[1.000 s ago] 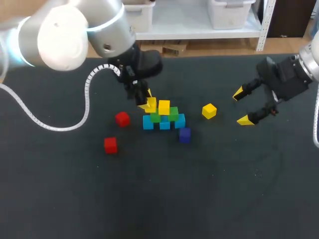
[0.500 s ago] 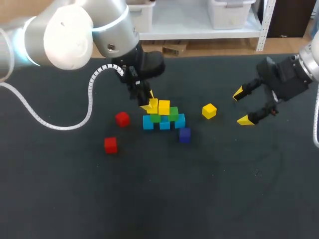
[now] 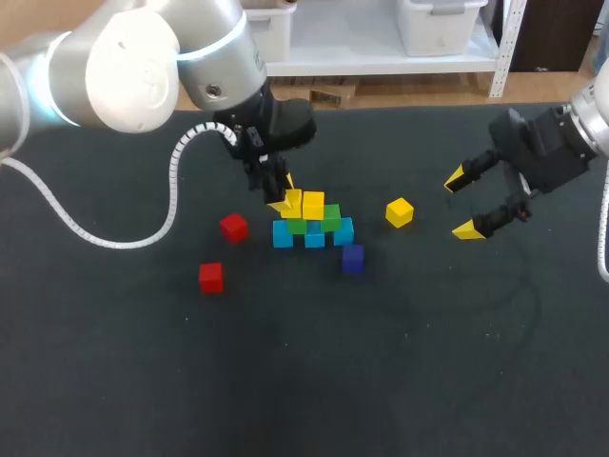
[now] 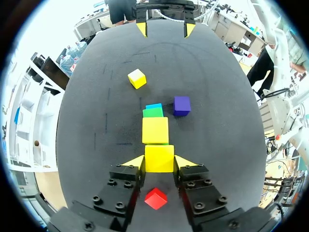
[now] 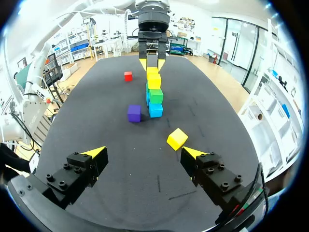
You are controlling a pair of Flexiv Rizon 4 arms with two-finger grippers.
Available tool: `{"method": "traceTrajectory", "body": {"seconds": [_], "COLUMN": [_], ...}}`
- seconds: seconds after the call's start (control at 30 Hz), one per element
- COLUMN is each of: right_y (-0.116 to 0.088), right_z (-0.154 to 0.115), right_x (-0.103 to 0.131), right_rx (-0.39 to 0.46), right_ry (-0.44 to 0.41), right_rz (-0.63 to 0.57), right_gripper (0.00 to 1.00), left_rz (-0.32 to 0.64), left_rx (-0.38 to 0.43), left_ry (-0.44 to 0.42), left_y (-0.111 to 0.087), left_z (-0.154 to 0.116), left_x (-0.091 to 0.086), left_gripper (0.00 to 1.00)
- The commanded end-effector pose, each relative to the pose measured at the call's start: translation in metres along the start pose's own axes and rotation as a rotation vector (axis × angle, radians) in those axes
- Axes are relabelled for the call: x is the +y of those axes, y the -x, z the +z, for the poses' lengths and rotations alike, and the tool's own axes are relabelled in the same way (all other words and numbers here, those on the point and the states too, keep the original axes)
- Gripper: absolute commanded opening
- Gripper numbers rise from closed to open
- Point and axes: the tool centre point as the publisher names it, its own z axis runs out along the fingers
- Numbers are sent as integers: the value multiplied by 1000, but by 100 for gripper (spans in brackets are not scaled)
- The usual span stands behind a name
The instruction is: Place the blue cubes, place green cubes on the blue cubes, place the yellow cubes on the green cubes, then place the red cubes on the yellow cubes, and place purple cube on the red cubes.
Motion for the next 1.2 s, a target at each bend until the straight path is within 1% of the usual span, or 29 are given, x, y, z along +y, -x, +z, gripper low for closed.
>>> {"method": "traceTrajectory", "body": {"seconds": [0.03,0.43,0.53,0.7,0.87,1.03,1.07,1.2], "right_y": [-1,-1,-1,-1,-1,-1,-1,-1], "right_z": [1,1,1,1,1,1,1,1], "right_x": [-1,-1,-1,-1,-1,-1,-1,-1], "right_rx": [-3,-3,-3,-3,-3,-3,-3,-3], "right_ry": [1,1,1,1,1,1,1,1], "right_rz": [-2,-2,-2,-2,-2,-2,-2,-2], "right_gripper": [100,100,100,100,100,100,100,100], "left_rz": [4,1,1,-1,-1,-2,-2,-1], "left_rx": [0,-1,-1,-1,-2,-2,-2,-4], "left_ry": [-9,-15,-15,-18,-18,-21,-21,-21], "left_y": [0,0,0,0,0,0,0,0], "left_z": [1,3,4,4,4,5,5,5], "left_x": [4,4,4,5,5,5,5,5], "left_gripper": [0,0,2,9,14,23,26,29]}}
